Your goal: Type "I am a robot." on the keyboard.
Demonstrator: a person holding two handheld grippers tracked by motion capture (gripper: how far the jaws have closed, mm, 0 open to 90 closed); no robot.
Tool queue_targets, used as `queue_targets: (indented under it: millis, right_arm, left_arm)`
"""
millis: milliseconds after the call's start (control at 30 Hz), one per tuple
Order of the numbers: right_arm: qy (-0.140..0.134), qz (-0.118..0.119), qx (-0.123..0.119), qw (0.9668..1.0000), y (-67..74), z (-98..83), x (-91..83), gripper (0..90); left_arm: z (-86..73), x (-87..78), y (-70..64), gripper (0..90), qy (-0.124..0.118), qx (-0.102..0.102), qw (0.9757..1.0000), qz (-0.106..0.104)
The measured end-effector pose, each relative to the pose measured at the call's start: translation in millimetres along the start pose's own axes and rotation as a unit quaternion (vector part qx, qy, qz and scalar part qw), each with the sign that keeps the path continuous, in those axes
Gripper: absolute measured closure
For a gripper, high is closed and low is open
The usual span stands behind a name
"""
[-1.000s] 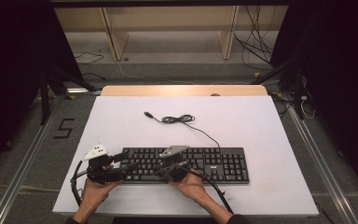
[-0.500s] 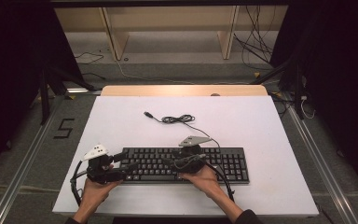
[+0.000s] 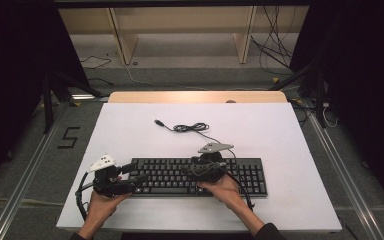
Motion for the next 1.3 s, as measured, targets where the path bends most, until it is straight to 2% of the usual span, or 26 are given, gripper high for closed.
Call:
queue_targets:
  millis: [333, 500, 733, 1200, 1300]
  right_arm:
    - [0.017, -0.017, -0.004, 0.9997, -5.8, -4.9, 3.6, 75.0]
    - [0.028, -0.024, -0.004, 0.9993, -7.4, -9.0, 6.8, 85.5]
    - [0.046, -0.029, -0.007, 0.9985, -8.1, -14.8, 12.9, 89.9]
    - [0.073, -0.037, -0.009, 0.9966, -10.8, -26.3, 23.2, 90.0]
    - [0.072, -0.041, -0.017, 0.9964, -10.1, -27.1, 25.1, 90.0]
  left_arm:
    - [0.5, -0.1, -0.3, 24.7, -0.002, -0.001, 1.0, 0.0]
    - [0.4, -0.2, -0.3, 24.7, -0.002, 0.001, 1.0, 0.0]
    - [0.5, -0.4, -0.5, 24.7, -0.002, 0.001, 1.0, 0.0]
    - [0.4, -0.7, -0.8, 24.7, -0.001, 0.003, 1.0, -0.001]
    - [0.3, -0.7, -0.8, 24.7, -0.001, 0.003, 1.0, -0.001]
Point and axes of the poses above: each handheld gripper's, and its own axes: x roughly forward along the jaws, z roughly out of its top, y roughly to its left, the point moved 10 cm from there along x, roughly forward along the jaws, and after that the axes turned 4 degrees about z, right-handed, at the moved point
